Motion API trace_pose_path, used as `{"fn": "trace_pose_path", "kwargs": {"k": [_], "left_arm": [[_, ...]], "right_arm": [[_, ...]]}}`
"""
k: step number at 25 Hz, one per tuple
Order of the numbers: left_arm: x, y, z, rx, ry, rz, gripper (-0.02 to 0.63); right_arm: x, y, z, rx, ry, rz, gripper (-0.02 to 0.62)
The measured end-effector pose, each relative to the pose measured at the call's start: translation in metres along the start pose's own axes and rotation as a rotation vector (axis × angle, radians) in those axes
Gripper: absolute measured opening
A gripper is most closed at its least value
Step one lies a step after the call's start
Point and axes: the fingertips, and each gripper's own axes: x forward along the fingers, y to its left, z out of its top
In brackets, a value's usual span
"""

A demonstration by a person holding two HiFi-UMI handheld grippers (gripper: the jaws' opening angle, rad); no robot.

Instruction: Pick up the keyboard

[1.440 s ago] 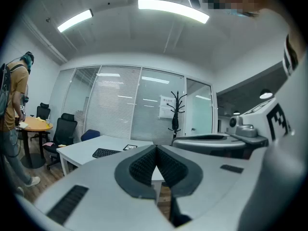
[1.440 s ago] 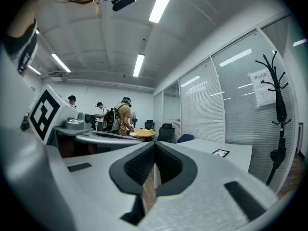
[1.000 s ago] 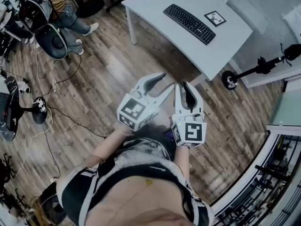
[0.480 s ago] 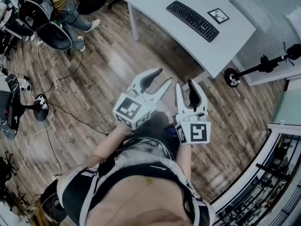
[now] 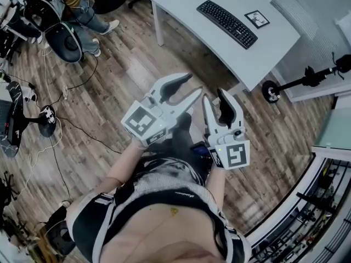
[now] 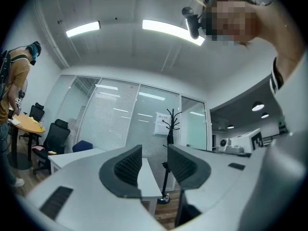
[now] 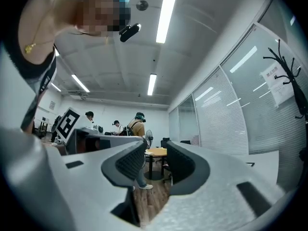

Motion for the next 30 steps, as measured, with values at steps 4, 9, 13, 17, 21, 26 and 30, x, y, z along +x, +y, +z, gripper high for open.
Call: {"fn": "trace_pose_path", "kwargs": {"k": [4, 9, 13, 17, 21, 26, 30], "left_arm": [[0.010, -0.005, -0.005, 0.058, 0.032, -0.057, 0.144], [0.014, -0.001, -0.016, 0.068, 0.056, -0.048, 0.143], [0.015, 0.010, -0.024, 0.056, 0.070, -0.016, 0.143], [0.021, 0.025, -0.033, 0.023, 0.091, 0.002, 0.143], [0.040, 0.044, -0.039, -0.011, 0.067, 0.007, 0.138], [0.073, 0.073, -0.047, 0.001, 0.084, 0.027, 0.138], [0.105, 0.098, -0.045, 0.003, 0.101, 0.031, 0.138]], "right_arm": [[0.003, -0.008, 0.011, 0.011, -0.067, 0.010, 0.141], [0.005, -0.017, 0.005, 0.001, -0.058, -0.023, 0.141], [0.011, -0.026, -0.007, 0.004, -0.018, -0.047, 0.140], [0.022, -0.035, -0.015, -0.007, 0.010, -0.060, 0.141], [0.035, -0.054, -0.024, 0.002, 0.025, -0.079, 0.143], [0.060, -0.092, -0.035, -0.008, 0.043, -0.109, 0.142], [0.087, -0.122, -0.041, 0.000, 0.048, -0.105, 0.139]]}}
